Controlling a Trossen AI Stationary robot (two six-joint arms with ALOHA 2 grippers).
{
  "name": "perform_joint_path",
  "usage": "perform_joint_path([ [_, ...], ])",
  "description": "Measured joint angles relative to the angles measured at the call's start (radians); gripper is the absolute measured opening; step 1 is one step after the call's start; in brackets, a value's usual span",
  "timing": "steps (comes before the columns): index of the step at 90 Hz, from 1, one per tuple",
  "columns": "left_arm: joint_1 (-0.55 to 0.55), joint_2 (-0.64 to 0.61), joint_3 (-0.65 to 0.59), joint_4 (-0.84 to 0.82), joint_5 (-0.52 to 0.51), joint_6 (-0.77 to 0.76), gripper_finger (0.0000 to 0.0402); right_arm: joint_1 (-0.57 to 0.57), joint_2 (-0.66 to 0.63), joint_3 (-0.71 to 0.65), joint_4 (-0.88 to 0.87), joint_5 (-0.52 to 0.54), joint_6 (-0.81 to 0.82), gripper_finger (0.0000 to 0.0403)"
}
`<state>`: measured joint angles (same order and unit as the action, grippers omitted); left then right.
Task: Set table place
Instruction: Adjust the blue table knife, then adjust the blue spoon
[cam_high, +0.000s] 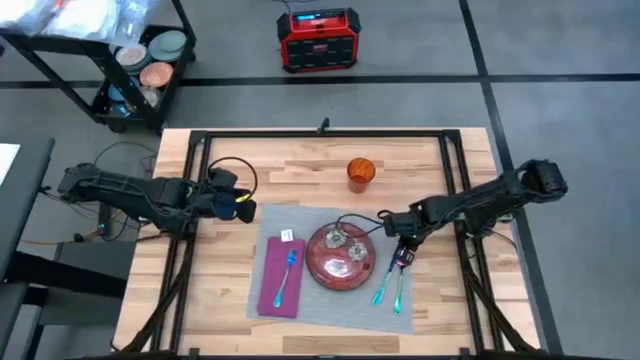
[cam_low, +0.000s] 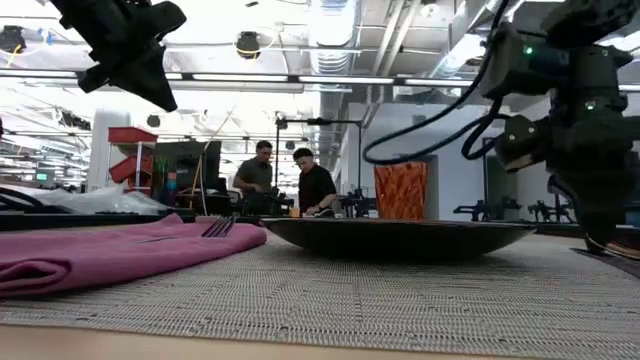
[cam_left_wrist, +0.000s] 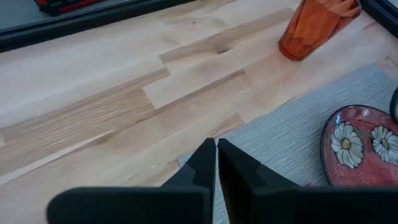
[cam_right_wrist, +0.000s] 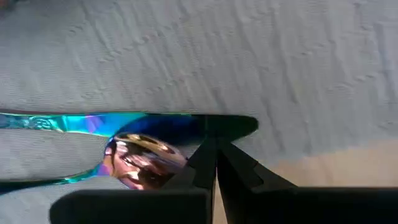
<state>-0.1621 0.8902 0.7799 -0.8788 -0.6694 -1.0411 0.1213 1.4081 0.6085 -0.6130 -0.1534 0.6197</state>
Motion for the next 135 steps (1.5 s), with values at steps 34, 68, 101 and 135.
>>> perform_joint_path([
  [34, 0.000, 0.000, 0.000, -0.001, 0.000, 0.008, 0.0000, -0.054, 0.019, 0.019, 0.013, -0.014, -0.054, 0.0000],
  [68, 0.000, 0.000, 0.000, -0.002, -0.001, 0.008, 0.0000, -0.113, 0.020, 0.019, 0.068, -0.011, -0.079, 0.0000],
  [101, 0.000, 0.000, 0.000, -0.002, -0.001, 0.007, 0.0000, -0.126, 0.017, 0.115, 0.041, 0.024, -0.115, 0.0000],
  [135, 0.000, 0.000, 0.000, -0.004, -0.001, 0.014, 0.0000, 0.095, -0.068, 0.133, -0.142, 0.026, 0.074, 0.0000],
])
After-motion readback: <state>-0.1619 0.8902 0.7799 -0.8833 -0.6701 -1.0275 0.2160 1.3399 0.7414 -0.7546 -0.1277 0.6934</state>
